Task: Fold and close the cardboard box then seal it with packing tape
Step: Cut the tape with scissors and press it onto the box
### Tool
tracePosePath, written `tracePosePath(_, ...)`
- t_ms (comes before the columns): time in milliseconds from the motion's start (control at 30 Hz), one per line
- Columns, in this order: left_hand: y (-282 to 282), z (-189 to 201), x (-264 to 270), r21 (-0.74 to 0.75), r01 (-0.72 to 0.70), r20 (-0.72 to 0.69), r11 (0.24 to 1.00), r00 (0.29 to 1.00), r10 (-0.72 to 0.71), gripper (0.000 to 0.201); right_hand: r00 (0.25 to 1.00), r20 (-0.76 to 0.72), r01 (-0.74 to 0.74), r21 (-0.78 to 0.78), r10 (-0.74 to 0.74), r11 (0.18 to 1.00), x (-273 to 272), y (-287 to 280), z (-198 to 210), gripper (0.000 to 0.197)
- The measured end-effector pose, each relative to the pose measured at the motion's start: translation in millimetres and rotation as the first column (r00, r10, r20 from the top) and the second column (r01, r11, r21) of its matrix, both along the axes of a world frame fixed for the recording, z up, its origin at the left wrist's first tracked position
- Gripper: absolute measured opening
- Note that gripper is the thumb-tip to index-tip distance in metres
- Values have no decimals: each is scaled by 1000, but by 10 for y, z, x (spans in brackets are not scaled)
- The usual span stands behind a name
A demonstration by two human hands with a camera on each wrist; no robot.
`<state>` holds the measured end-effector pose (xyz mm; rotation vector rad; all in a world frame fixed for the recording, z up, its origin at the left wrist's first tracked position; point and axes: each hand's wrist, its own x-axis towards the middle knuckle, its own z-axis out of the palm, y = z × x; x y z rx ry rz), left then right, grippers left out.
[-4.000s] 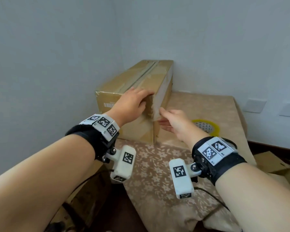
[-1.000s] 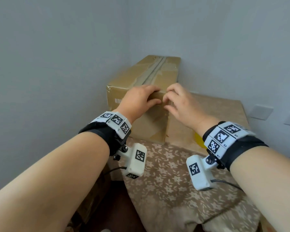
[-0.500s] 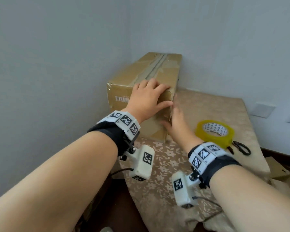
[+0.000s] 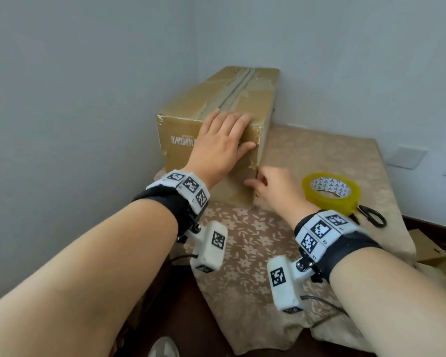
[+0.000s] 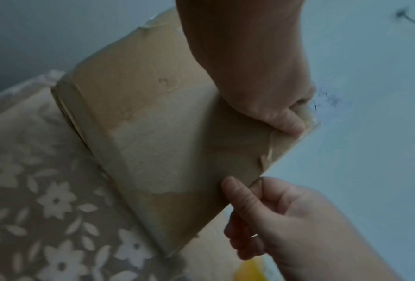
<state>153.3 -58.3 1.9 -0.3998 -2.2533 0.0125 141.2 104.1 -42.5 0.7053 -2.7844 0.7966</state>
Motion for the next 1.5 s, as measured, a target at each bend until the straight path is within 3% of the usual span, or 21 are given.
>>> tracePosePath(67, -12, -153, 10, -87, -62, -60, 994, 997, 57, 68, 1000, -19, 22, 53, -21, 998, 48, 16, -88, 39)
tracePosePath(267, -217, -511, 145, -313, -25, -3, 949, 1000, 25, 72, 978, -208, -92, -299, 29, 950, 38, 60, 216, 44)
tracePosePath(367, -349, -645, 224, -414, 84, 65, 906, 996, -63, 64, 987, -156, -81, -206, 49, 975, -17, -8, 276, 34)
tracePosePath(467, -447, -486, 311, -441, 260, 113, 859, 966, -234, 50, 997, -71, -48, -97, 41, 994, 44, -2, 228, 33)
tracePosePath(567, -480, -112, 368, -263, 172, -65, 949, 979, -195, 31, 1000, -24, -12, -142, 9, 990, 134, 53, 248, 44)
tracePosePath(633, -464, 168, 358, 134, -54, -125, 989, 990, 71, 35, 996, 93, 45, -402, -8, 914, 155, 16, 391, 58)
tracePosePath(700, -510, 395, 297, 522, -277, 99, 807, 959, 265, 54, 958, 284, 158, -613, 29, 774, 111, -88, 603, 69)
tracePosePath(733, -558, 464, 266, 661, -347, 243, 666, 938, 248, 67, 925, 377, 225, -647, 48, 729, 83, -142, 718, 73)
tracePosePath(833, -725, 432, 199, 886, -423, 453, 191, 876, -163, 85, 843, 534, 283, -543, 65, 791, 56, -284, 888, 88)
tracePosePath(867, -749, 371, 217, 895, -435, 446, 104, 860, -246, 84, 842, 538, 268, -482, 40, 834, 49, -313, 853, 94)
tracePosePath(933, -739, 287, 259, 916, -397, 397, 59, 874, -279, 81, 877, 479, 259, -412, -34, 874, 23, -321, 717, 100)
tracePosePath(1000, -686, 356, 293, 951, -294, 309, 96, 918, -249, 67, 899, 436, 282, -507, -40, 814, 42, -268, 654, 89)
tracePosePath(1067, -594, 565, 348, 968, -169, 210, 185, 951, -226, 47, 896, 439, 266, -653, 69, 709, 89, -192, 664, 68)
tracePosePath(1100, -533, 703, 382, 957, -109, 169, 268, 962, -215, 42, 891, 434, 248, -710, 133, 659, 128, -152, 668, 58)
tracePosePath(1167, -408, 973, 416, 842, -35, 124, 539, 984, -129, 41, 868, 422, 226, -805, 262, 548, 196, -73, 655, 41)
tracePosePath(1233, -260, 1196, 420, 557, -59, 74, 828, 997, 22, 49, 798, 450, 268, -861, 401, 432, 249, -29, 587, 34)
tracePosePath(1267, -173, 1248, 415, 411, -96, 59, 907, 995, 78, 51, 754, 473, 303, -867, 456, 397, 281, -15, 523, 34)
tracePosePath(1333, -15, 1258, 418, 239, -129, 116, 962, 988, 104, 52, 686, 529, 402, -847, 499, 347, 326, 37, 358, 35)
tracePosePath(1400, 81, 1104, 394, 159, -58, 210, 986, 977, 23, 50, 637, 617, 514, -787, 462, 341, 344, 141, 219, 39)
tracePosePath(1433, 128, 991, 378, 114, -8, 251, 993, 968, -21, 50, 608, 672, 546, -740, 422, 392, 345, 205, 164, 44)
tracePosePath(1500, 235, 789, 364, 25, 66, 317, 998, 946, -71, 49, 560, 789, 544, -579, 251, 607, 336, 326, 147, 51)
